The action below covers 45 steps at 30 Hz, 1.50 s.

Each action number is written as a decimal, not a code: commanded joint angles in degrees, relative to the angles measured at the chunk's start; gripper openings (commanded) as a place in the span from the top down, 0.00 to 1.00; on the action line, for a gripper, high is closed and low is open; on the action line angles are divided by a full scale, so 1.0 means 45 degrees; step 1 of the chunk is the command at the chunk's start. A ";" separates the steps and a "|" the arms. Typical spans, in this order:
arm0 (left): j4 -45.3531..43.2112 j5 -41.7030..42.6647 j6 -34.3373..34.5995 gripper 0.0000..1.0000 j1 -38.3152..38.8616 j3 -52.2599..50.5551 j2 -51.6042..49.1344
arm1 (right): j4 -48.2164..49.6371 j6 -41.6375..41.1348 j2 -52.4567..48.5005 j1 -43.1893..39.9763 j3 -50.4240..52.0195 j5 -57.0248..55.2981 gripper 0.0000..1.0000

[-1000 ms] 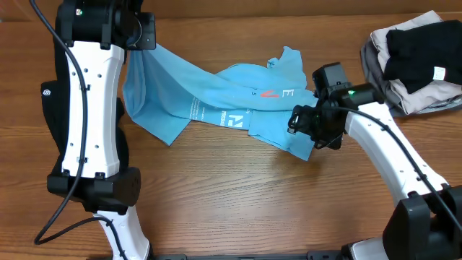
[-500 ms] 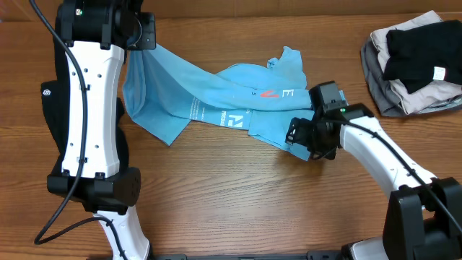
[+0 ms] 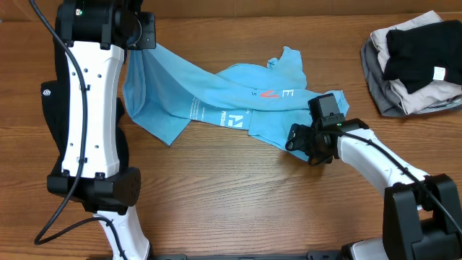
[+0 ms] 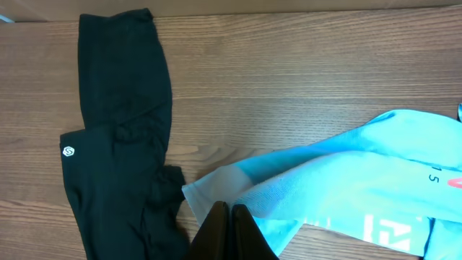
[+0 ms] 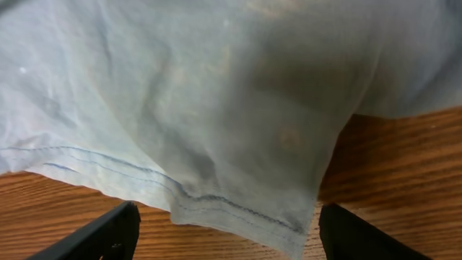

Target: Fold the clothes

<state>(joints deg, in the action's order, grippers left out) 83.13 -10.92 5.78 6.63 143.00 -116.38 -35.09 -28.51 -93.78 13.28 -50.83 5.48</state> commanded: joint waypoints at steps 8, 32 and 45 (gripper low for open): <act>-0.0029 0.0107 -0.0087 0.96 -0.0063 0.0058 -0.0034 | 0.0801 -0.0403 -0.0301 0.0121 0.0476 -0.0214 0.20; 0.0243 0.0097 -0.0097 0.96 -0.0063 0.0058 -0.0024 | -0.1409 -0.2948 -0.1156 0.1452 -0.0413 -0.2409 0.96; 0.0117 0.0602 -0.0146 0.96 -0.0083 0.0699 0.2176 | -1.0030 0.0860 0.0777 -0.1341 -1.1754 -0.2637 0.96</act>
<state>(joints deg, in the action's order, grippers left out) 84.55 -8.73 5.80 6.63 143.37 -114.28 -75.79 -31.05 -94.21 10.35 -91.20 -5.80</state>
